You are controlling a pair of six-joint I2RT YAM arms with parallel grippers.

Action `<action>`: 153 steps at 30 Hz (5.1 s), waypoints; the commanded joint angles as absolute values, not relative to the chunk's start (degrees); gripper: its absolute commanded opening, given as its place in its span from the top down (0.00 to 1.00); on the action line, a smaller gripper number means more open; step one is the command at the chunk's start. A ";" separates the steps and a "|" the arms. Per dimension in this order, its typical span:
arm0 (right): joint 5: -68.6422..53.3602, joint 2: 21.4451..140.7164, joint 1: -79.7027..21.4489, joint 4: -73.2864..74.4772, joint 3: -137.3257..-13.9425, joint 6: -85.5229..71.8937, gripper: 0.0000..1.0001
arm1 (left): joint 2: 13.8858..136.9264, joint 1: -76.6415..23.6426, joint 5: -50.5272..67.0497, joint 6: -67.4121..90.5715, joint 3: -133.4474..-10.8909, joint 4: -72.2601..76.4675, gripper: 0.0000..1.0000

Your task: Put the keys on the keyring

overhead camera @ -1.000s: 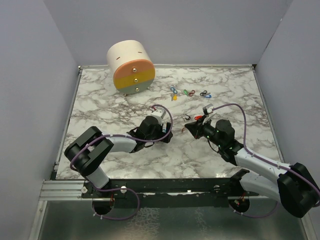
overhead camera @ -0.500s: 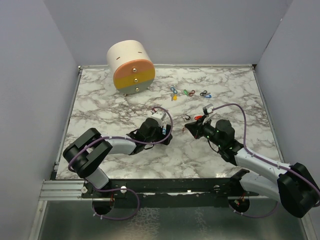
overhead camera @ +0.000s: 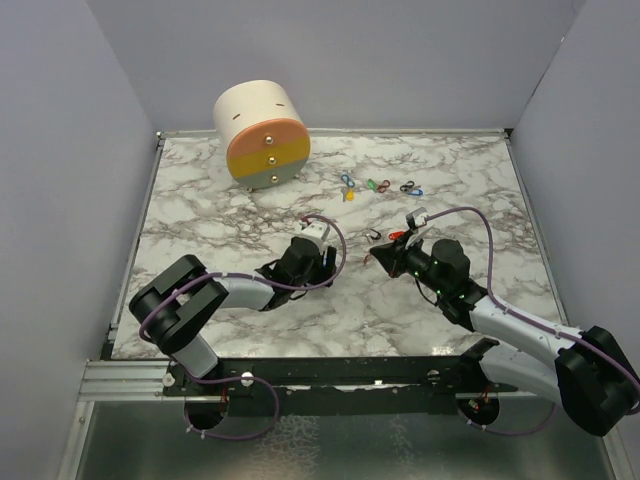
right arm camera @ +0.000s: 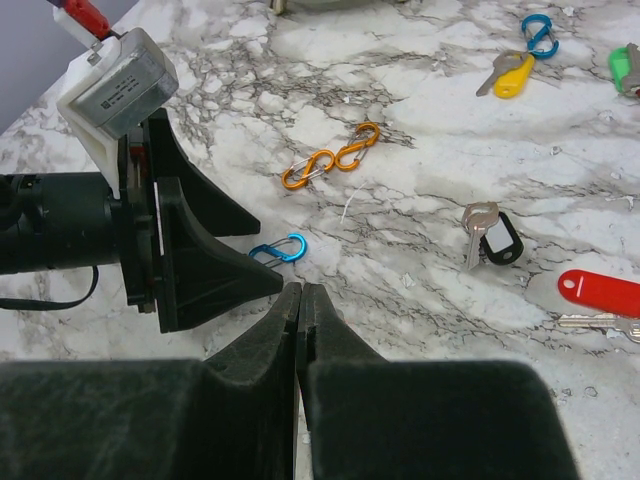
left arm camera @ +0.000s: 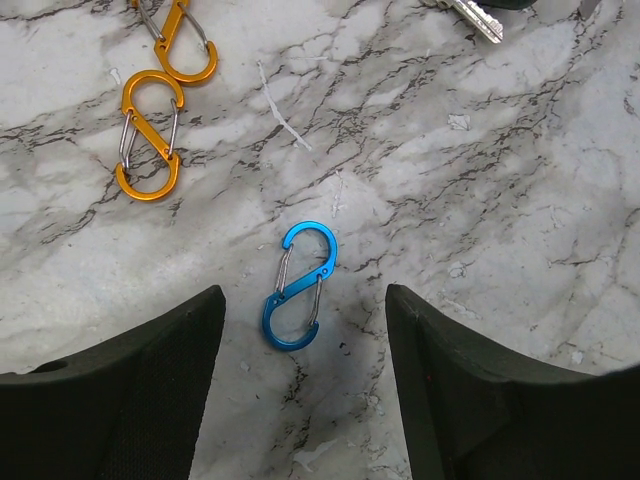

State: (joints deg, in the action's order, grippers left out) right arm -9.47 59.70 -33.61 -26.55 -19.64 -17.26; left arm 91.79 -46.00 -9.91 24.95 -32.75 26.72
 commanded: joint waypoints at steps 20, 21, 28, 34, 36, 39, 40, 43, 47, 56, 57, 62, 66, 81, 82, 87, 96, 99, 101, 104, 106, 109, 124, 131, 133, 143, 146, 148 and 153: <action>-7.75 58.83 -33.93 -26.08 -19.25 -16.59 0.99 | 96.95 -51.49 -21.01 22.31 -32.18 23.91 0.51; -7.74 58.82 -33.93 -26.16 -19.17 -16.58 0.99 | 97.02 -51.62 -21.29 22.53 -32.17 23.91 0.53; -7.57 58.87 -33.93 -26.08 -19.14 -16.61 0.99 | 98.28 -52.42 -22.47 22.76 -32.07 23.56 0.59; -7.56 58.66 -33.93 -26.00 -19.11 -16.70 0.99 | 99.39 -52.63 -22.58 23.03 -32.48 23.38 0.76; -7.56 58.62 -33.93 -25.89 -19.14 -16.65 0.99 | 99.29 -52.68 -22.55 22.96 -32.63 23.40 0.82; -7.56 58.70 -33.86 -25.92 -19.16 -16.67 0.99 | 98.86 -52.67 -22.64 22.87 -32.65 23.32 0.90; -7.56 58.84 -33.87 -25.94 -19.16 -16.67 0.99 | 98.69 -52.66 -22.63 22.85 -32.65 23.30 0.91; -7.77 59.28 -33.93 -26.03 -19.25 -16.69 0.99 | 98.23 -52.72 -22.56 22.93 -32.53 23.29 0.94; -7.93 60.01 -33.91 -25.98 -19.46 -16.70 0.99 | 98.13 -52.69 -22.64 22.92 -32.68 23.20 1.00; -10.98 65.13 -34.01 -26.38 -21.15 -15.96 0.99 | 95.01 -52.73 -21.82 22.54 -34.28 22.50 1.00; -10.99 65.20 -34.01 -26.45 -21.11 -15.95 0.99 | 94.48 -52.72 -21.72 22.46 -34.26 22.48 1.00; -10.64 64.48 -34.10 -26.21 -20.96 -15.96 0.99 | 93.67 -52.72 -21.24 21.90 -34.71 21.59 0.97; -10.56 64.27 -34.17 -26.02 -21.09 -15.99 0.99 | 94.74 -52.69 -20.57 21.80 -35.11 21.20 0.81; -10.03 63.55 -34.19 -25.73 -20.85 -16.01 0.99 | 95.64 -52.70 -20.57 22.10 -35.36 20.15 0.55; -10.02 63.47 -34.19 -25.67 -20.91 -16.02 0.99 | 95.56 -52.70 -20.64 22.13 -35.19 20.14 0.55; -9.93 63.46 -34.19 -25.64 -20.91 -16.03 0.99 | 95.52 -52.73 -20.40 22.63 -34.32 19.98 0.56; -9.76 63.46 -34.18 -25.63 -20.91 -16.08 0.99 | 95.87 -52.71 -20.60 22.86 -33.65 19.98 0.84; -9.76 63.50 -34.21 -25.66 -20.89 -16.02 0.99 | 95.81 -52.70 -20.63 22.69 -33.83 19.97 0.97; -9.83 63.46 -34.23 -25.63 -20.87 -16.00 0.99 | 95.67 -52.73 -20.65 22.55 -33.92 19.95 1.00; -9.84 63.50 -34.19 -25.75 -20.91 -16.07 0.99 | 95.22 -52.67 -20.95 22.46 -33.93 19.95 1.00; -9.89 63.62 -34.19 -25.75 -20.92 -16.05 0.99 | 95.02 -52.70 -21.09 22.34 -34.01 19.95 1.00; -10.57 63.98 -34.26 -26.01 -20.92 -15.95 0.99 | 94.36 -52.68 -21.13 22.32 -34.14 19.87 1.00; -12.60 70.44 -37.80 -29.47 -22.45 -13.13 0.99 | 88.48 -53.14 -19.86 21.66 -42.86 13.50 1.00; -10.39 70.64 -39.40 -29.61 -22.73 -12.43 0.99 | 87.77 -54.26 -16.71 23.08 -44.12 14.05 1.00; -9.76 70.91 -39.66 -29.53 -22.76 -12.30 0.99 | 87.48 -54.56 -16.62 23.32 -44.04 14.08 1.00; -6.85 72.24 -40.99 -28.67 -23.55 -11.95 0.99 | 85.20 -55.41 -15.56 23.97 -43.36 14.41 1.00; -6.24 72.27 -41.21 -28.70 -23.49 -11.95 0.99 | 85.08 -55.92 -15.39 23.95 -43.41 14.55 1.00; -5.80 72.04 -41.31 -28.74 -23.38 -11.92 0.99 | 85.12 -56.19 -15.25 24.08 -43.41 14.71 1.00; -5.11 71.79 -41.40 -28.75 -23.24 -11.87 0.99 | 85.60 -56.88 -14.94 24.16 -43.58 15.12 1.00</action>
State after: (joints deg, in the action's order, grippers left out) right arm -7.33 71.88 -40.93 -27.31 -22.02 -12.73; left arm 86.56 -56.03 -16.21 23.66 -42.76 14.44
